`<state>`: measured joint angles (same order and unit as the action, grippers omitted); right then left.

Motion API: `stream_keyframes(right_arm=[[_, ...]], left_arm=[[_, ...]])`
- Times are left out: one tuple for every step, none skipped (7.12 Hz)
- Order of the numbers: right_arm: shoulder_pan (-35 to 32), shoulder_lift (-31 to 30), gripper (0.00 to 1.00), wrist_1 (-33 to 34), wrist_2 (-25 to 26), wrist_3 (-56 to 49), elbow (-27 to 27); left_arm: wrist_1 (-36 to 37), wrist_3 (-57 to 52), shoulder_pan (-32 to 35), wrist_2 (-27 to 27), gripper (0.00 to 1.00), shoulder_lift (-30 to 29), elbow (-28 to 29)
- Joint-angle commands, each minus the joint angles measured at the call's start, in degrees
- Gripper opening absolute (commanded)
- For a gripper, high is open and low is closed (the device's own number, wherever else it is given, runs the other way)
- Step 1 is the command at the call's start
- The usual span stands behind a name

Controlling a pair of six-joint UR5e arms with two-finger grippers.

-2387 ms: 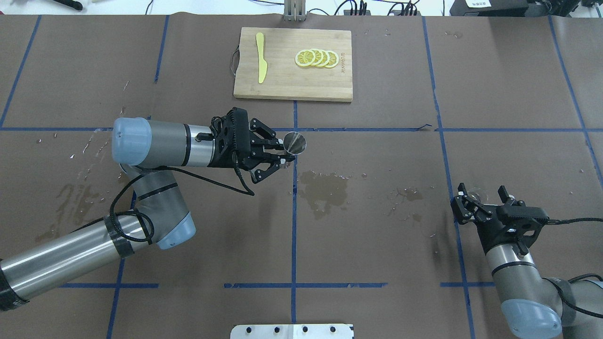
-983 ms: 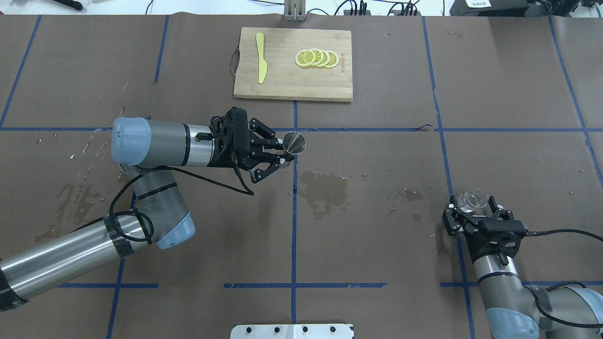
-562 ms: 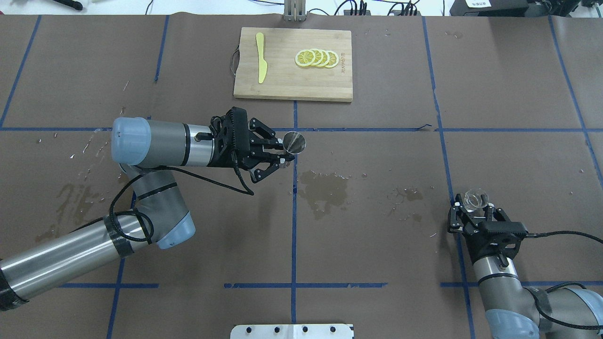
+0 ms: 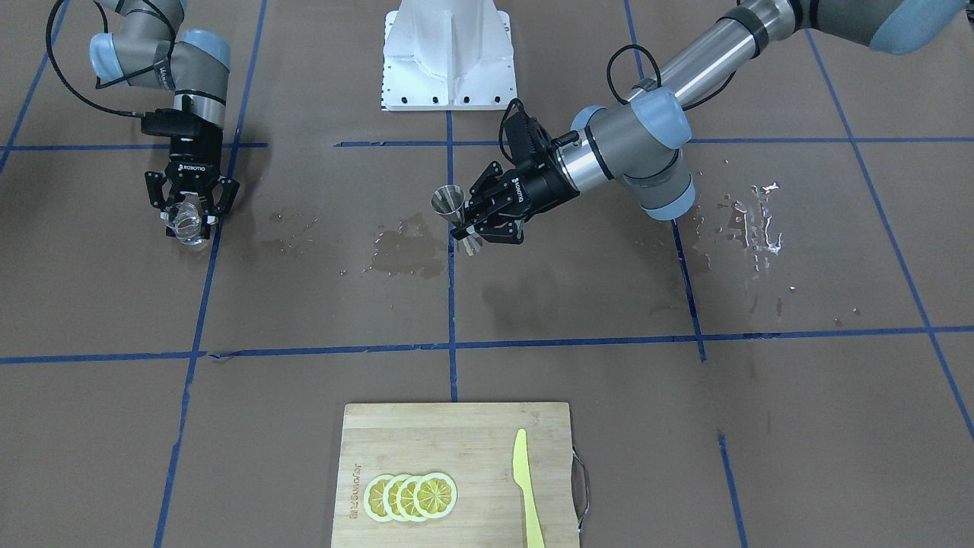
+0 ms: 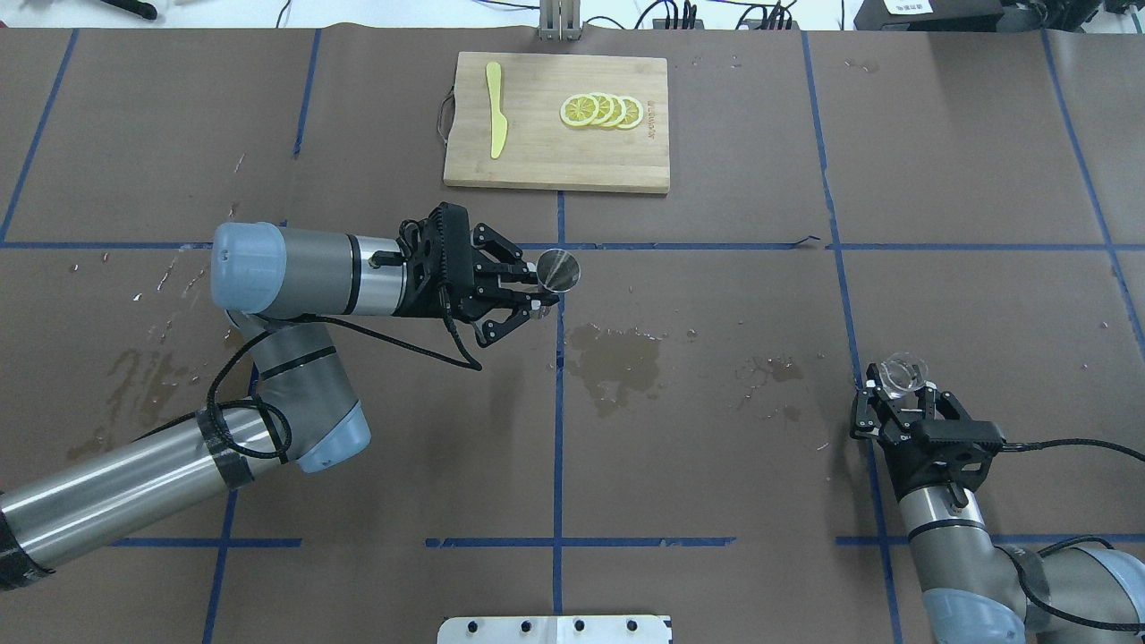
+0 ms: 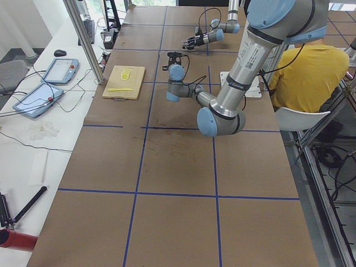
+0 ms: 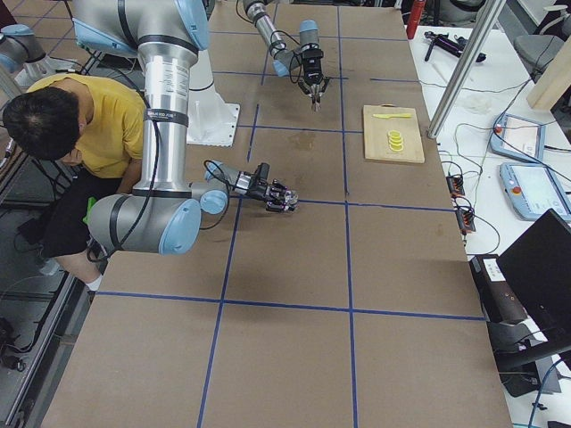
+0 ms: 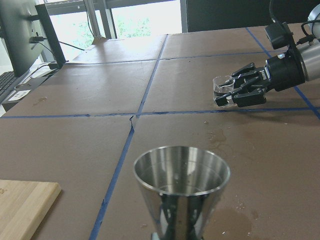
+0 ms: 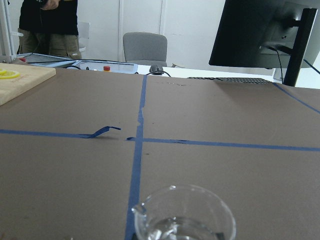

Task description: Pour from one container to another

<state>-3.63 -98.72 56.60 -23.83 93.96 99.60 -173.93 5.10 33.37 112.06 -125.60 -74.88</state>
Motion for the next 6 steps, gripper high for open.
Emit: stream_keyframes(right_arm=[[-0.2, -0.5, 0.00, -1.3, 1.8, -0.4, 2.3], [-0.1, -0.5, 0.00, -1.3, 5.2, -2.4, 2.9], [-0.2, -0.1, 0.00, -1.8, 5.1, -11.4, 5.0], [-0.2, 0.0, 0.00, -5.2, 4.8, -18.6, 5.9], [-1.6, 0.2, 0.00, -12.4, 1.5, -23.5, 6.0], [-4.4, 0.5, 0.00, -18.4, -2.2, -32.7, 6.0]], left_arm=[[0.0, 0.0, 0.0, 0.0, 0.00, 0.0, 0.0], [0.0, 0.0, 0.1, 0.0, 0.00, 0.0, 0.0], [0.0, 0.0, 0.1, 0.0, 0.00, 0.0, 0.0], [0.0, 0.0, 0.1, 0.0, 0.00, 0.0, 0.0], [0.0, 0.0, 0.0, 0.1, 0.00, 0.5, -0.3], [-0.6, 0.0, 0.0, 0.0, 0.00, 0.8, -0.3]])
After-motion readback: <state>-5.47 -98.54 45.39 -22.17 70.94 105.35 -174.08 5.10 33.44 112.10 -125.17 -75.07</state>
